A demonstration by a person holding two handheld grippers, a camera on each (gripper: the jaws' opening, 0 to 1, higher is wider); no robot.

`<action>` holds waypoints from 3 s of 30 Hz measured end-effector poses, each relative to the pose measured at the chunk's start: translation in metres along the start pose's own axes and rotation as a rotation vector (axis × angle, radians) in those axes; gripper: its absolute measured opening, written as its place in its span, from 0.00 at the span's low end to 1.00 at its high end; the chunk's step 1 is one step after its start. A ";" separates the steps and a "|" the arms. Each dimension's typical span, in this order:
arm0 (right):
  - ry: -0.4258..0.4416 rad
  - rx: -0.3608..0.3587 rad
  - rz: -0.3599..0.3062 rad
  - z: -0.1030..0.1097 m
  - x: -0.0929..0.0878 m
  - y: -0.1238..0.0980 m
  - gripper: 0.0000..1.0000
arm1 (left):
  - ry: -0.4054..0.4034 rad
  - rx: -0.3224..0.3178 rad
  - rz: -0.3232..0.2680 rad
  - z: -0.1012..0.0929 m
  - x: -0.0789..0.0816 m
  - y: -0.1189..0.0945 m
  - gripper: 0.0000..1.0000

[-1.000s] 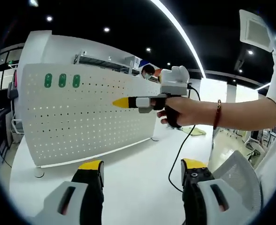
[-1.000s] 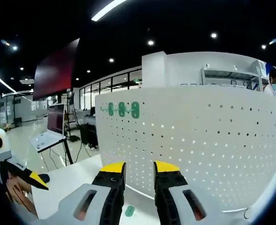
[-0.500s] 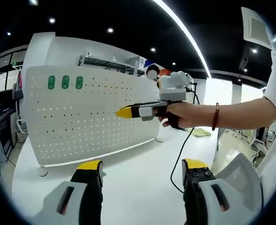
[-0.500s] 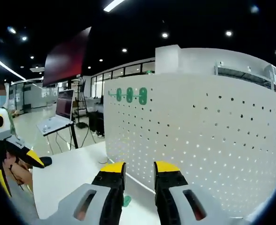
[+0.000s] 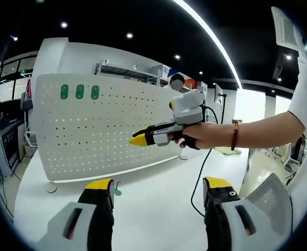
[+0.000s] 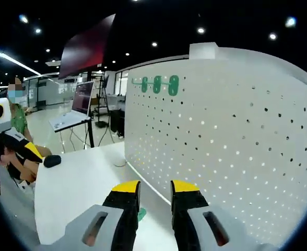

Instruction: Insert the hook assembly into the mounting plate slot until the hook locks in place.

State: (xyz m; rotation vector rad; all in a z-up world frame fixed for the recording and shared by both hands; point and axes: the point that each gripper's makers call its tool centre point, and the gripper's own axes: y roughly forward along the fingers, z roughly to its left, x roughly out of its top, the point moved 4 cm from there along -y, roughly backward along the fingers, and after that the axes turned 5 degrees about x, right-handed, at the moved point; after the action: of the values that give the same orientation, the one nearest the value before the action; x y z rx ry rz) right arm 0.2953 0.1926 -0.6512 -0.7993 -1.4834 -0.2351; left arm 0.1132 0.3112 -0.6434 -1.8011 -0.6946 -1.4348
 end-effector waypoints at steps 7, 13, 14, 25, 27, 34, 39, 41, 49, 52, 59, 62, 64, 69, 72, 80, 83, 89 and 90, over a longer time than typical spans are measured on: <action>-0.041 0.048 0.075 0.003 -0.018 0.010 0.23 | -0.015 0.014 0.004 0.004 -0.004 0.001 0.71; -0.082 0.073 0.111 0.003 -0.025 0.017 0.23 | -0.033 0.011 -0.003 0.005 -0.006 0.002 0.72; -0.099 0.083 0.127 0.004 -0.027 0.018 0.23 | -0.034 0.014 -0.003 0.006 -0.007 0.002 0.72; -0.168 0.115 0.193 0.003 -0.043 0.033 0.23 | -0.058 0.029 0.010 0.013 -0.015 0.003 0.71; -0.174 0.122 0.207 0.003 -0.046 0.035 0.23 | -0.056 0.030 0.013 0.015 -0.016 0.004 0.72; -0.187 0.150 0.240 0.005 -0.056 0.046 0.23 | -0.052 0.044 0.022 0.017 -0.019 0.001 0.72; -0.210 0.166 0.268 0.004 -0.063 0.050 0.22 | -0.059 0.042 0.037 0.018 -0.026 0.001 0.72; -0.217 0.182 0.280 0.005 -0.066 0.052 0.23 | -0.058 0.041 0.033 0.017 -0.026 0.001 0.72; -0.252 0.216 0.319 0.006 -0.078 0.060 0.23 | -0.068 0.043 0.032 0.019 -0.027 0.001 0.71; -0.275 0.234 0.331 0.007 -0.079 0.065 0.23 | -0.074 0.053 0.025 0.022 -0.027 0.001 0.71; -0.334 0.287 0.388 0.009 -0.091 0.075 0.21 | -0.088 0.063 0.016 0.027 -0.027 -0.001 0.70; -0.359 0.305 0.413 0.009 -0.096 0.078 0.21 | -0.089 0.064 0.021 0.028 -0.028 -0.001 0.70; -0.362 0.306 0.425 0.008 -0.099 0.080 0.20 | -0.094 0.064 0.016 0.030 -0.028 0.000 0.70; -0.396 0.317 0.464 0.006 -0.107 0.085 0.20 | -0.097 0.066 0.012 0.032 -0.028 0.001 0.70; -0.384 0.315 0.474 0.005 -0.110 0.087 0.19 | -0.099 0.070 0.011 0.035 -0.028 0.001 0.69; -0.396 0.325 0.487 0.006 -0.115 0.095 0.16 | -0.097 0.086 0.007 0.040 -0.029 -0.001 0.69; -0.404 0.341 0.474 0.009 -0.111 0.099 0.16 | -0.105 0.093 0.005 0.042 -0.030 -0.001 0.69; -0.459 0.395 0.459 0.023 -0.103 0.107 0.16 | -0.111 0.094 0.013 0.043 -0.032 -0.002 0.68; -0.486 0.407 0.465 0.025 -0.103 0.108 0.16 | -0.111 0.095 0.011 0.043 -0.032 -0.002 0.68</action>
State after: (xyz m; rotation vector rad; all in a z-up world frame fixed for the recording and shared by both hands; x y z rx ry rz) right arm 0.3283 0.2525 -0.7859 -0.8727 -1.6643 0.6331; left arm 0.1297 0.3479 -0.6797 -1.8176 -0.7950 -1.2806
